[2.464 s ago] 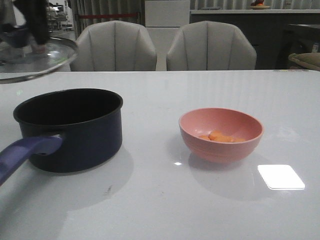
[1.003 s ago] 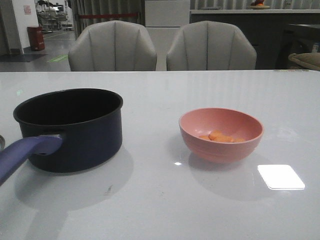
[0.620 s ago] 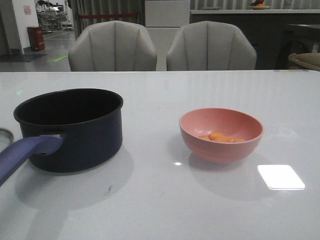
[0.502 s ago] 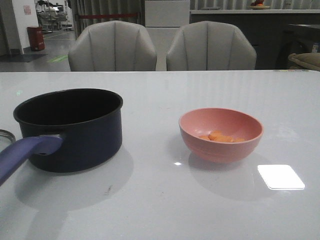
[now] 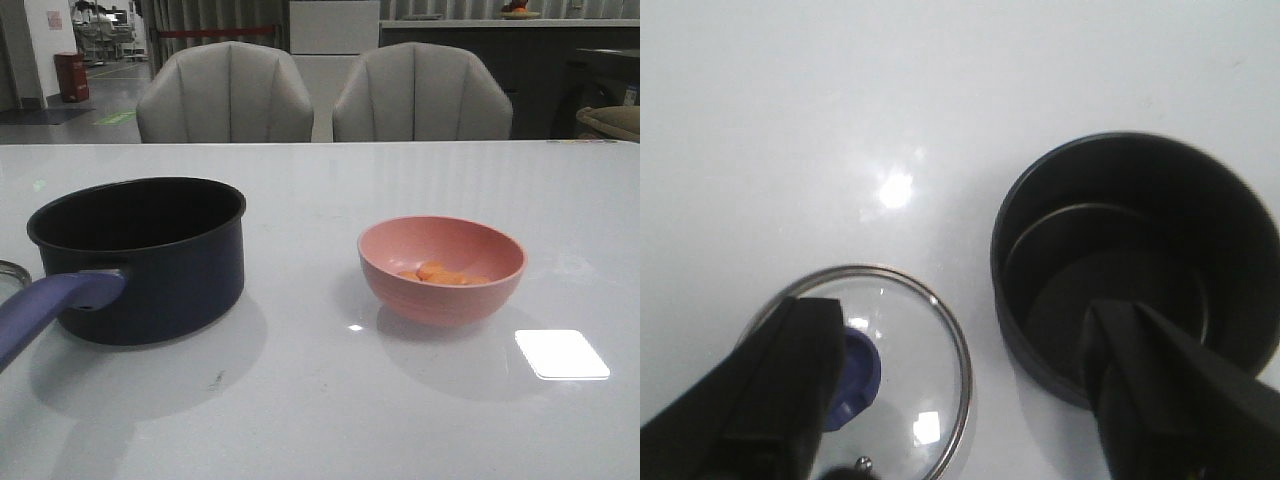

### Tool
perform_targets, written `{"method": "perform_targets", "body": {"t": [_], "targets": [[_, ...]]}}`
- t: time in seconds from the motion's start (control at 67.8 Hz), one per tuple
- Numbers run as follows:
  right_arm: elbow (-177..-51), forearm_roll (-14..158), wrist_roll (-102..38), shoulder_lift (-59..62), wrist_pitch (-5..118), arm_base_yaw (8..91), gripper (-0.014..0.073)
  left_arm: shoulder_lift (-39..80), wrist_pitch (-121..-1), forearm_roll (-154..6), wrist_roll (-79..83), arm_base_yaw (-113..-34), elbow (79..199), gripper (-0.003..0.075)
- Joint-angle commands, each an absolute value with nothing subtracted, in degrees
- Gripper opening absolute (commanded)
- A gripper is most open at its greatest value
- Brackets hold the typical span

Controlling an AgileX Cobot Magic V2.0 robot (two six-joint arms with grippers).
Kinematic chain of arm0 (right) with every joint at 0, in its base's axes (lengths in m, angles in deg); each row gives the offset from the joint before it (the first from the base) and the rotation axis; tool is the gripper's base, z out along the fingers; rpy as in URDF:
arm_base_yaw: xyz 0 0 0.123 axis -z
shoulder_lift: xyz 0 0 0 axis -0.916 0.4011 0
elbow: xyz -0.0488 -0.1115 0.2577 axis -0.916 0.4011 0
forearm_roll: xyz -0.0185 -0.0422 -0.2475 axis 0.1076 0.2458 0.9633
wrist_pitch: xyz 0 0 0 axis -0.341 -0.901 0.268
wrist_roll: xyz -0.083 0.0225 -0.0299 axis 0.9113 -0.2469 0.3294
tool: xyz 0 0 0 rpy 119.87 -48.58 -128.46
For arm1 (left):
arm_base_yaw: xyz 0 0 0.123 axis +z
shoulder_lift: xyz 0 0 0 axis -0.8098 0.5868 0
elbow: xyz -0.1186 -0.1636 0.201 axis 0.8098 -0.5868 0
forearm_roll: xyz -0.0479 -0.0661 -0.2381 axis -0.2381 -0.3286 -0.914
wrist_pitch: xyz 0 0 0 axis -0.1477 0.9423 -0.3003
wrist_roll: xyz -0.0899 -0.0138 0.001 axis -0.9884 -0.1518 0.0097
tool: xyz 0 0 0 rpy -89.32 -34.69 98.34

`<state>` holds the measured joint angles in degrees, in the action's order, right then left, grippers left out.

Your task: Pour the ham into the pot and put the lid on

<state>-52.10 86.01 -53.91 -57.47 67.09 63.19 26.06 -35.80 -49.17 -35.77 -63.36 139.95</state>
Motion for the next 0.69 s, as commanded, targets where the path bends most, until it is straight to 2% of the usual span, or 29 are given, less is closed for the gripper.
{"method": "perform_targets", "body": {"t": [0.0,0.177,0.428,0.679], "targets": [[-52.39,86.85,-53.91,-58.67,71.98,63.60,0.0186,17.03,-44.21,-49.20,-35.79,-65.48,136.18,0.0518],[-52.39,86.85,-53.91,-58.67,71.98,63.60,0.0186,2.59,-51.75,-50.94,-35.79,-68.34,125.57,0.0518],[-52.39,86.85,-53.91,-58.67,71.98,63.60,0.0186,-12.23,-53.63,-52.27,-35.79,-72.98,114.71,0.0517],[-52.39,86.85,-53.91,-58.67,71.98,63.60,0.0186,-23.58,-55.35,-52.59,-35.79,-75.79,106.64,0.0453]]}}
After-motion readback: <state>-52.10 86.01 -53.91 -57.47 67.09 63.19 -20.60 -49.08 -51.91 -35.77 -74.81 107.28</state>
